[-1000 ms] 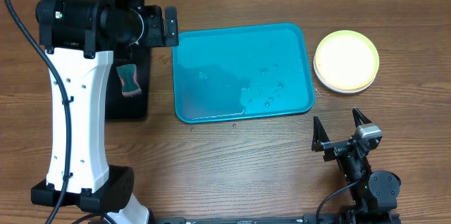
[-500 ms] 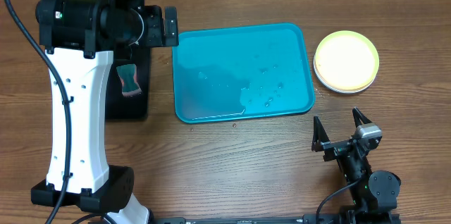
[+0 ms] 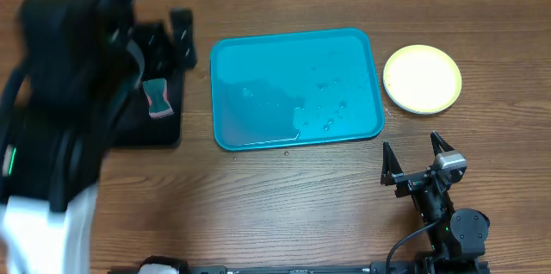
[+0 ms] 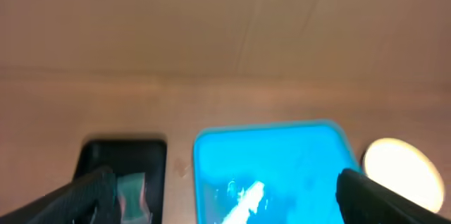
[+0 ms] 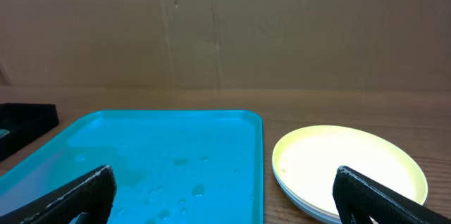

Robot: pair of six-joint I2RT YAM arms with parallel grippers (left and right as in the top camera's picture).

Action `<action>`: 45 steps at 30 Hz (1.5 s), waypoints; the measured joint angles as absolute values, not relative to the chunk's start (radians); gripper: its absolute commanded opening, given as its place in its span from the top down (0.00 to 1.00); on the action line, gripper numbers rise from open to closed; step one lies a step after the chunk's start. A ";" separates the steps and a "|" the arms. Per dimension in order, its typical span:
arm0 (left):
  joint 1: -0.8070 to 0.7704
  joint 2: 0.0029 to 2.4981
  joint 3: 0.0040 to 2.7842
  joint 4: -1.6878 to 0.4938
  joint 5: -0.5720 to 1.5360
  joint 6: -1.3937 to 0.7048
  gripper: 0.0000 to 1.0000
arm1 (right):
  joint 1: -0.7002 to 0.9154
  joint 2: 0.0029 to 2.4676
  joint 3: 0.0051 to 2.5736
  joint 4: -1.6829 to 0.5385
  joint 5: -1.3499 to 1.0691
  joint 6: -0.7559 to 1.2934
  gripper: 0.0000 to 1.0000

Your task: Clean dirty plates on tray and stack at the side

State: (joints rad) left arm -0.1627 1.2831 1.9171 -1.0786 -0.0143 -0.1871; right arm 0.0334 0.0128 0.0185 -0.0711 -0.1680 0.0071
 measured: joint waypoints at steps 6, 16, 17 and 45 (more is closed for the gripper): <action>-0.162 0.956 1.509 -0.892 -0.006 -0.163 0.00 | 0.033 0.013 0.019 -0.071 -0.168 0.007 0.00; -0.104 0.521 0.855 -0.543 0.045 -0.153 0.00 | 0.033 0.013 0.019 -0.071 -0.168 0.007 0.00; -0.104 0.478 0.801 -0.510 0.049 -0.152 0.00 | 0.033 0.013 0.019 -0.071 -0.168 0.007 0.00; -0.083 0.023 0.095 -0.033 0.072 -0.094 0.00 | 0.033 0.013 0.019 -0.071 -0.168 0.007 0.00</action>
State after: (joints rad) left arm -0.0830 0.0231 0.0952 -0.0334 0.0723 -0.0944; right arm 0.0334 0.0128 0.0185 -0.0711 -0.1680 0.0074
